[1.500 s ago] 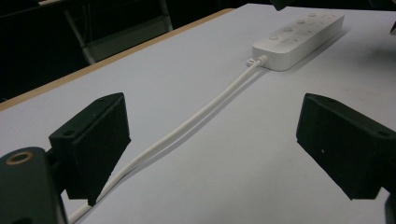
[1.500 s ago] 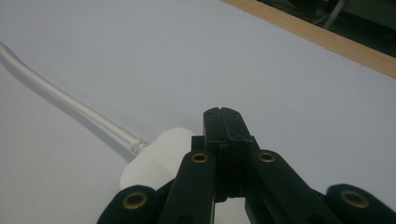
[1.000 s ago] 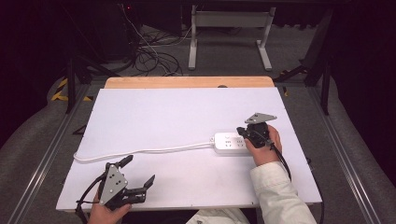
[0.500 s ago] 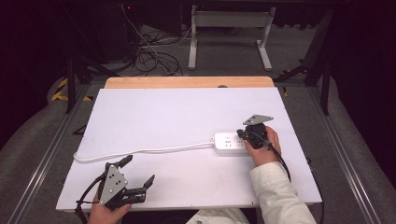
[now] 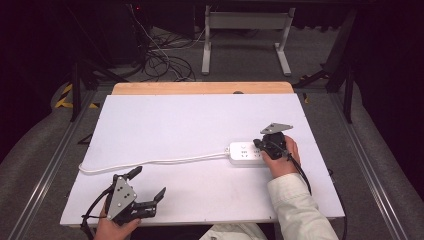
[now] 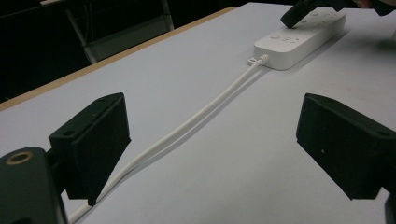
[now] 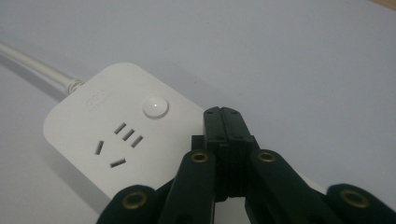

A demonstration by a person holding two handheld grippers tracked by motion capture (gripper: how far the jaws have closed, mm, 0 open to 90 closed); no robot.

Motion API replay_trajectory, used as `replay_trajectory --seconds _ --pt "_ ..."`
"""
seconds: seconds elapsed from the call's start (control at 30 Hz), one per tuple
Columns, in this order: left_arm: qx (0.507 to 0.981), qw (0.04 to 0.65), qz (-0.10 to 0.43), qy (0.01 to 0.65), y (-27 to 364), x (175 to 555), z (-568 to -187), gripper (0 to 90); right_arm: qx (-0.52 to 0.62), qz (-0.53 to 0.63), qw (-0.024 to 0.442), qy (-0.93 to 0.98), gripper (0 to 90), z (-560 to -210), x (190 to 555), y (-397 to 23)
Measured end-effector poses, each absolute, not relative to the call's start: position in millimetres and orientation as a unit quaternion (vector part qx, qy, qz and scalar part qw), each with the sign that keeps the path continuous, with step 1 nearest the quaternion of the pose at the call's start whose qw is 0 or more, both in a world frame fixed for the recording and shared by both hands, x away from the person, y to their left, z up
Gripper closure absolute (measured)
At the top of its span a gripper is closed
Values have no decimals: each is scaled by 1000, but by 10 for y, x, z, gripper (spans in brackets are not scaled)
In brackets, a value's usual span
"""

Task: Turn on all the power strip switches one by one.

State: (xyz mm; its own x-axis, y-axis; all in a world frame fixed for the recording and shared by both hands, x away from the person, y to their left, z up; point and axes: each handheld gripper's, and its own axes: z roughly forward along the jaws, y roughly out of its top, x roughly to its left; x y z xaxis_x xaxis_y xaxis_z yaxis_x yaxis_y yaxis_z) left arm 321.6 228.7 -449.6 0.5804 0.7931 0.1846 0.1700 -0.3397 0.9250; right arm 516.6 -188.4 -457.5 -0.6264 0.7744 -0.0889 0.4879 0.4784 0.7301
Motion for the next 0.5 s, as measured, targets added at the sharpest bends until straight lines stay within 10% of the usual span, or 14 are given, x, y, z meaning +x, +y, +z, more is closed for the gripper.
replay_trajectory --seconds 0.5 --pt "750 477 328 320 2284 3209 -4494 101 382 331 218 835 900 -4590 5157 -1846"
